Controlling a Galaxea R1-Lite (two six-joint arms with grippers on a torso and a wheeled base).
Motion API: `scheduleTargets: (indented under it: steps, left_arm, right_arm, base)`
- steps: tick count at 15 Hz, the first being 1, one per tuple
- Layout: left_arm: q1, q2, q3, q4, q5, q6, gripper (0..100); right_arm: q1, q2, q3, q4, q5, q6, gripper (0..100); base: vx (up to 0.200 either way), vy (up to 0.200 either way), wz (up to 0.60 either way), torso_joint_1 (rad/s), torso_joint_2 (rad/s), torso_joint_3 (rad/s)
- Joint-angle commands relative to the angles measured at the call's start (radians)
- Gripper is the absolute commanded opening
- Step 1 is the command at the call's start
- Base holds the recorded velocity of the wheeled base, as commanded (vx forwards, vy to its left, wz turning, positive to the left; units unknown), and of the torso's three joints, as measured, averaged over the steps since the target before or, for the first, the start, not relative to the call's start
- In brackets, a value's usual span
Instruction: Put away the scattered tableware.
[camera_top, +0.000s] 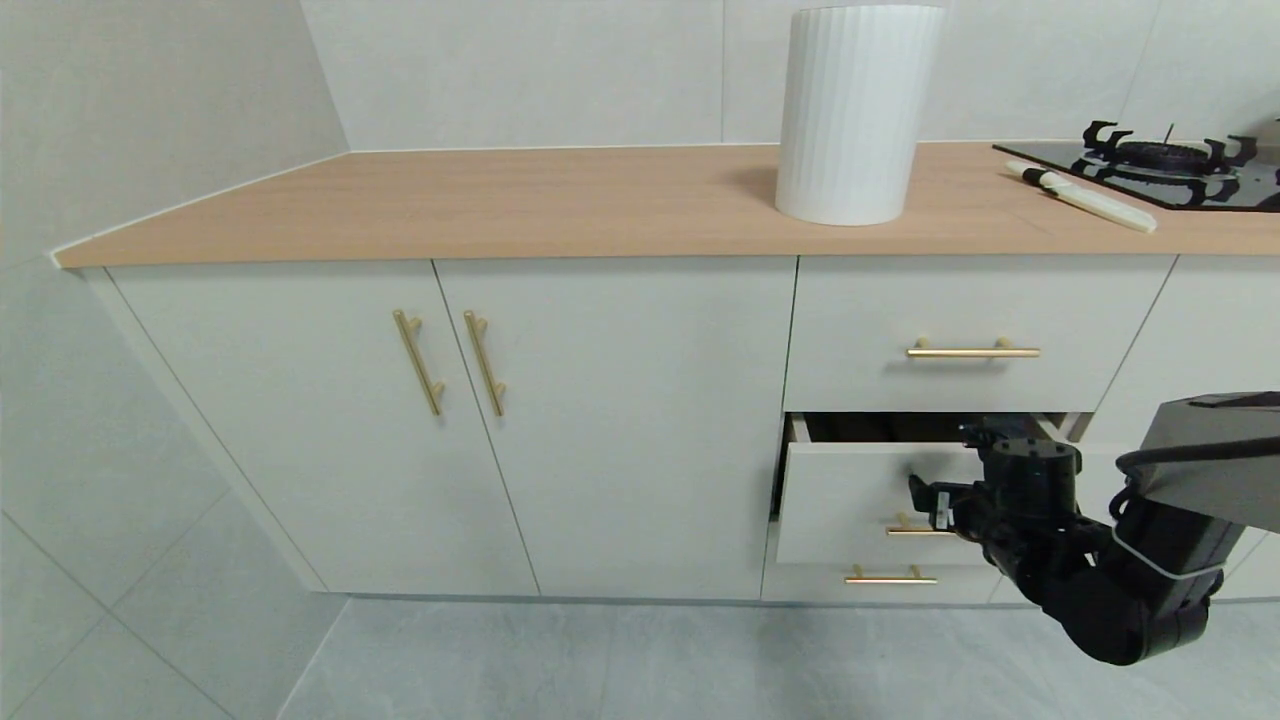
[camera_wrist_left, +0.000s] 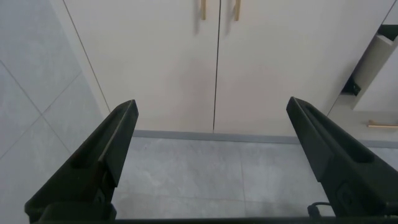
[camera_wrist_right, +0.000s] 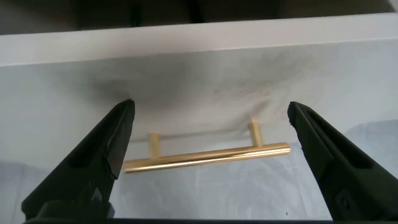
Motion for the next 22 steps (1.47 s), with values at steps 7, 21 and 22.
scheduleTargets:
  steps: [7,21,22]
  left_arm:
    - [0.0,0.0,0.0,0.0,0.0,0.0,100]
    - [0.0,0.0,0.0,0.0,0.0,0.0,100]
    - [0.0,0.0,0.0,0.0,0.0,0.0,100]
  right_arm:
    - [-0.032,0.097,-0.153,0.0,-0.002,0.001,100]
    - [-0.081,0.189,-0.314,-0.049,-0.111,0.007,100]
    - [-0.086,0.19,-0.314,-0.049,-0.122,0.007,100]
  base:
    - [0.0,0.0,0.0,0.0,0.0,0.0]
    - [0.0,0.0,0.0,0.0,0.0,0.0]
    - [0.0,0.0,0.0,0.0,0.0,0.0]
